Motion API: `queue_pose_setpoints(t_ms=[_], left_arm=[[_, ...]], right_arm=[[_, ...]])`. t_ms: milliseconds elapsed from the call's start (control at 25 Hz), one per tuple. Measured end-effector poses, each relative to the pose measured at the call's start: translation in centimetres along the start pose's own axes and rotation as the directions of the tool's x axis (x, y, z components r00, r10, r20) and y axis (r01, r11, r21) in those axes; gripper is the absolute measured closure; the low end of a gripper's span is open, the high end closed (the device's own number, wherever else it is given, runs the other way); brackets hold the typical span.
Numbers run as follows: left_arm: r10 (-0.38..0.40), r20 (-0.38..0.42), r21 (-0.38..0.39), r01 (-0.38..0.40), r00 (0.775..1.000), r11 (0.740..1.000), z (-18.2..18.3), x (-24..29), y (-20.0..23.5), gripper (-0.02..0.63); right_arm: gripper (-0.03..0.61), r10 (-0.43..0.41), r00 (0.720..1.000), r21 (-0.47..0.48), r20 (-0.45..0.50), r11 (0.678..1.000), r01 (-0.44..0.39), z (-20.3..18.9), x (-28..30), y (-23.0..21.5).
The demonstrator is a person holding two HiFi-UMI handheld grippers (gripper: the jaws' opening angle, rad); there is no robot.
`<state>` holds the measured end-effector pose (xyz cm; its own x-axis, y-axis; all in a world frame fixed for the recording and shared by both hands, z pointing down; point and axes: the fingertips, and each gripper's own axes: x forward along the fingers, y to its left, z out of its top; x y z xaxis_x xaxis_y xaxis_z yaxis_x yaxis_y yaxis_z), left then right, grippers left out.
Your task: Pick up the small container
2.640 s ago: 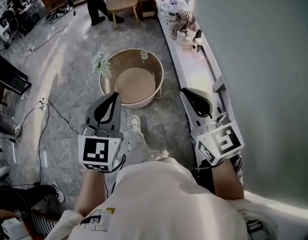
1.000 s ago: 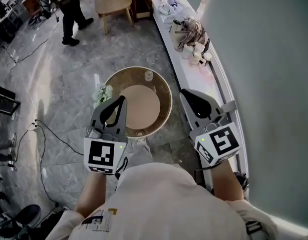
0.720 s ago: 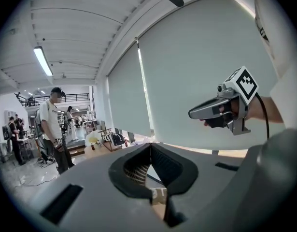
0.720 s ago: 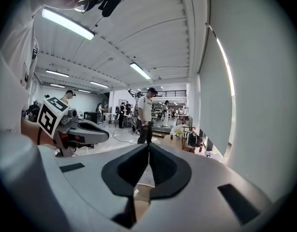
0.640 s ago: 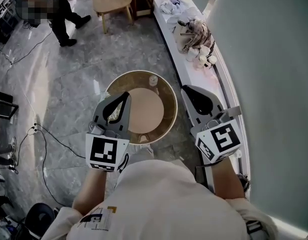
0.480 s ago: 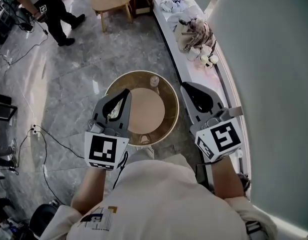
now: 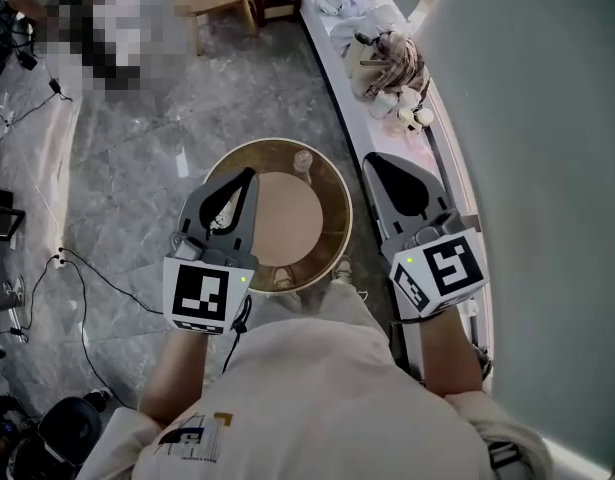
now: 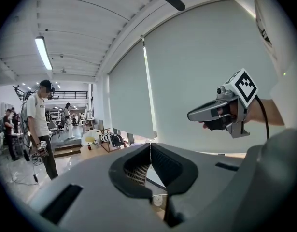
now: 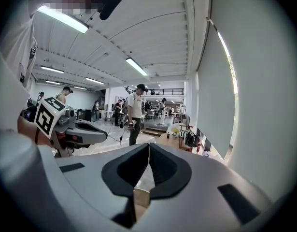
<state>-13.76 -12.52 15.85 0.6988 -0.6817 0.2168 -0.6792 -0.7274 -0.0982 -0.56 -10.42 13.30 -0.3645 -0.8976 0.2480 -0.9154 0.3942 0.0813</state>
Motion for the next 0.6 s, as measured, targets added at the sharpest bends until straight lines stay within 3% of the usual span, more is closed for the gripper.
queue_pose_setpoints(t_ms=[400, 600], left_arm=[[0.139, -0.016, -0.031, -0.139, 0.990, 0.990, 0.1, 2.4, 0.0, 0.604], [0.155, -0.023, -0.017, -0.156, 0.988, 0.988, 0.4, 4.2, -0.6, 0.604]], right_arm=[[0.568, 0.102, 0.995, 0.012, -0.004, 0.995, -0.102, -1.7, 1.4, -3.7], [0.568, 0.156, 0.988, 0.028, -0.013, 0.987, -0.155, -2.7, 2.5, -5.6]])
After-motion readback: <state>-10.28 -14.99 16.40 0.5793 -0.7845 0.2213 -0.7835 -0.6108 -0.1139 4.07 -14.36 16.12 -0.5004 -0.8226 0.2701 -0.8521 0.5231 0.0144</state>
